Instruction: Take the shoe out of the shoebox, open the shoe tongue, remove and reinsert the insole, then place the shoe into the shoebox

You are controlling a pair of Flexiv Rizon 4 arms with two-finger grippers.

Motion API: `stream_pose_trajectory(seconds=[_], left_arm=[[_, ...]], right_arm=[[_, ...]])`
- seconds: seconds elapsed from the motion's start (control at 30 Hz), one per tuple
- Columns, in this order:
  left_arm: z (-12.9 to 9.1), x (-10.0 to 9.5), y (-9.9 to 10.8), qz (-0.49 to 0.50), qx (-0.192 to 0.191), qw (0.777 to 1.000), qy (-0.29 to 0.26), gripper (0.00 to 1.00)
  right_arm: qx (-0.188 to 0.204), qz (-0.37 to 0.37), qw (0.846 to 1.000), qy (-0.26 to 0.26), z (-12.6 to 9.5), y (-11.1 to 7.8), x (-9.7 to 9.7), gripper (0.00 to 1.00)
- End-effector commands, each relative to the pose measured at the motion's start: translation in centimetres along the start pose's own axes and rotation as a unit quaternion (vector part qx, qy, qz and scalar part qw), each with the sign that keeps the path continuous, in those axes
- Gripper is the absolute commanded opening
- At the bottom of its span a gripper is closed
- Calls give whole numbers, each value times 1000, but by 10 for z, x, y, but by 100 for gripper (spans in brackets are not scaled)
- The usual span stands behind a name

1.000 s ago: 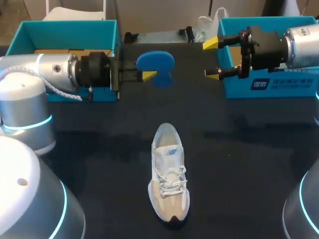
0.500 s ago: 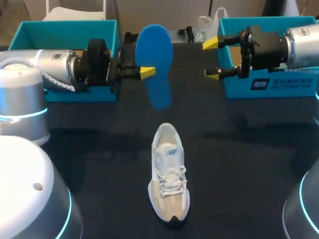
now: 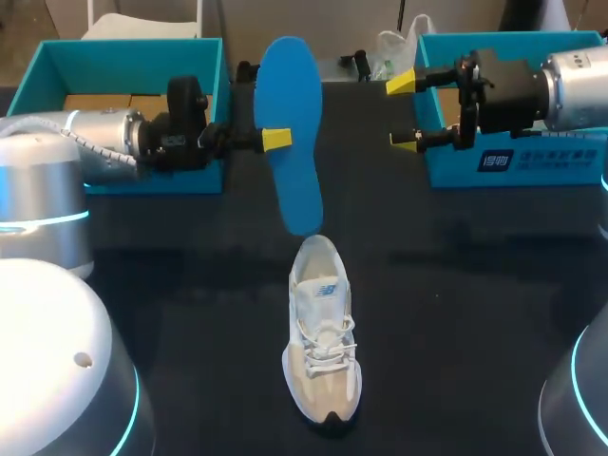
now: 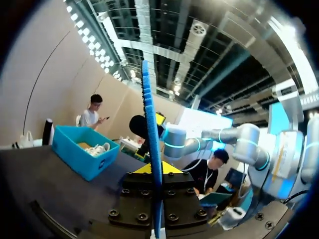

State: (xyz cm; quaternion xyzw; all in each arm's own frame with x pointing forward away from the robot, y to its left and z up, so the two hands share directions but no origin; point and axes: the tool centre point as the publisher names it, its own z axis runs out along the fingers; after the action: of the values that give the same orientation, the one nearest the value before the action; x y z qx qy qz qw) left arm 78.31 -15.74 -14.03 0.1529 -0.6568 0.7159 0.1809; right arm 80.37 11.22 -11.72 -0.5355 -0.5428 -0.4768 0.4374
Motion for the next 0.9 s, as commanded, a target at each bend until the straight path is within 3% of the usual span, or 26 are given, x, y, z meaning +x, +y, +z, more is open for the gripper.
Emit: stream_pose_trajectory(seconds=[0.03, 0.13, 0.3, 0.6, 0.9], left_arm=[[3, 2, 5, -345, 33, 937, -30, 0], [7, 0, 8, -376, 39, 925, -34, 0], [13, -6, 9, -419, 53, 905, -44, 0], [18, -21, 20, -453, 65, 887, -63, 0], [19, -34, 32, -486, 68, 868, -71, 0]], right_arm=[[0, 1, 1000, -3, 0, -1, 1, 100], [0, 1, 1000, -3, 0, -1, 1, 100], [14, -25, 998, -49, 0, -1, 0, 100], [35, -66, 993, -91, 2, -5, -5, 100], [62, -75, 975, -198, 3, -8, 8, 100]])
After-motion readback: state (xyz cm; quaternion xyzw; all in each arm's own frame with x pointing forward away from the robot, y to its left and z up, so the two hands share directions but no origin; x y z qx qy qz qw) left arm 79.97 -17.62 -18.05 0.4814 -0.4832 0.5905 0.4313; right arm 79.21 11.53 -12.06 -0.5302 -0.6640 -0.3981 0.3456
